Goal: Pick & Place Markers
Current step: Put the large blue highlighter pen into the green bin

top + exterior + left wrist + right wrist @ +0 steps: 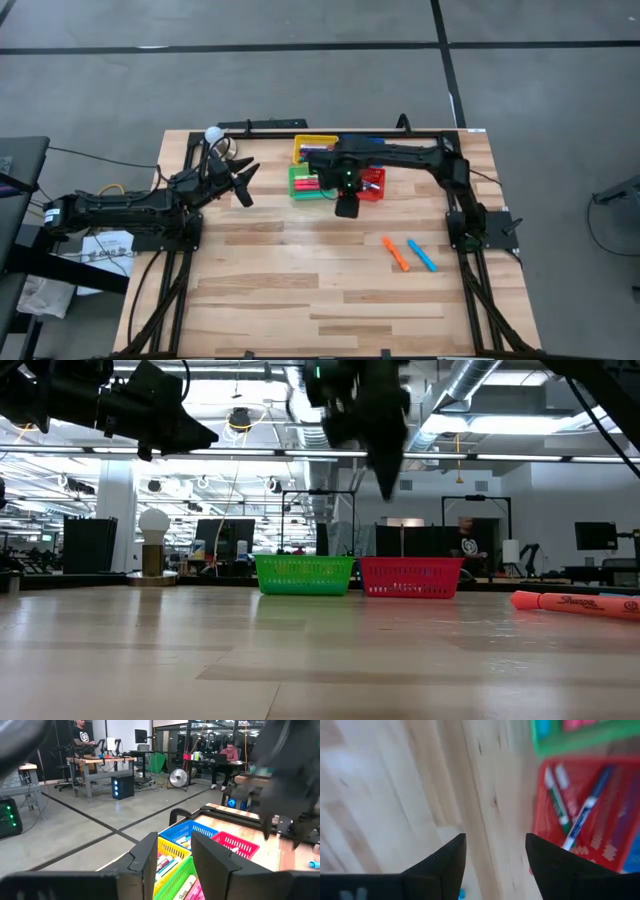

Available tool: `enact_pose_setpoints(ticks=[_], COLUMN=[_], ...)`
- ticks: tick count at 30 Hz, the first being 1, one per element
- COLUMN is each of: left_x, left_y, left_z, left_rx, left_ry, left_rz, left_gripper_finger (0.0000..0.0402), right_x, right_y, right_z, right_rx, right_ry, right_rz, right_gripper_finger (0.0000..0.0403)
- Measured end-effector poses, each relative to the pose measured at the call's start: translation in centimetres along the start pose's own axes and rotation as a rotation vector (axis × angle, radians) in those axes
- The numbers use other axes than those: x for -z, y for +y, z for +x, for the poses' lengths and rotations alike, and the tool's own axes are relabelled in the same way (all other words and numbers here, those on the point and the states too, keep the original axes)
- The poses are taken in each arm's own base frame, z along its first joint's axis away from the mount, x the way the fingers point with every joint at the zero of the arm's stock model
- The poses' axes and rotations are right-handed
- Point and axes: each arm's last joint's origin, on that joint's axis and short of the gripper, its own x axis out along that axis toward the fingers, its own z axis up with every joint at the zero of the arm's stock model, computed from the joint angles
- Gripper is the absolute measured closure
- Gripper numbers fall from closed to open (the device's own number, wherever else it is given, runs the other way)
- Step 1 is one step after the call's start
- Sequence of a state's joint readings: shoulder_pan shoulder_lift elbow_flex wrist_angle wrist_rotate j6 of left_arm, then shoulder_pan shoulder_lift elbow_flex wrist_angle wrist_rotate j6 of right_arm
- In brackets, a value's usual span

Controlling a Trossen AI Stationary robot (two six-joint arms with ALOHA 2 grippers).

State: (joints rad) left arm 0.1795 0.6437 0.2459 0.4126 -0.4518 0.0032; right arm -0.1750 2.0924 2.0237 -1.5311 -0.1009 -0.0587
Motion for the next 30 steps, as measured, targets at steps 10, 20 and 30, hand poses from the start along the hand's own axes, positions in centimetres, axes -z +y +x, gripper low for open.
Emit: enact_pose_setpoints(ticks=[10,20,30], left_x=[0.0,0.0,0.0], left_y=[0.0,0.0,0.0], left_z=[0.0,0.0,0.0], left_rx=[0.0,0.0,0.0], left_ry=[0.0,0.0,0.0], left_rz=[0.0,0.0,-0.008], left_gripper_finger=[0.0284,0.0284,0.0284], right_x=[4.4,14.9,22.9], right_y=[-0.6,0.2,2.3], right_z=[4.4,4.8,5.1], right_rx=[-0.059,-0.059,-0.108], right_ry=[0.02,0.0,-0.076], right_rz=[-0.048,0.138,0.417], right_gripper_finger=[0.0229,0.0229,0.0227])
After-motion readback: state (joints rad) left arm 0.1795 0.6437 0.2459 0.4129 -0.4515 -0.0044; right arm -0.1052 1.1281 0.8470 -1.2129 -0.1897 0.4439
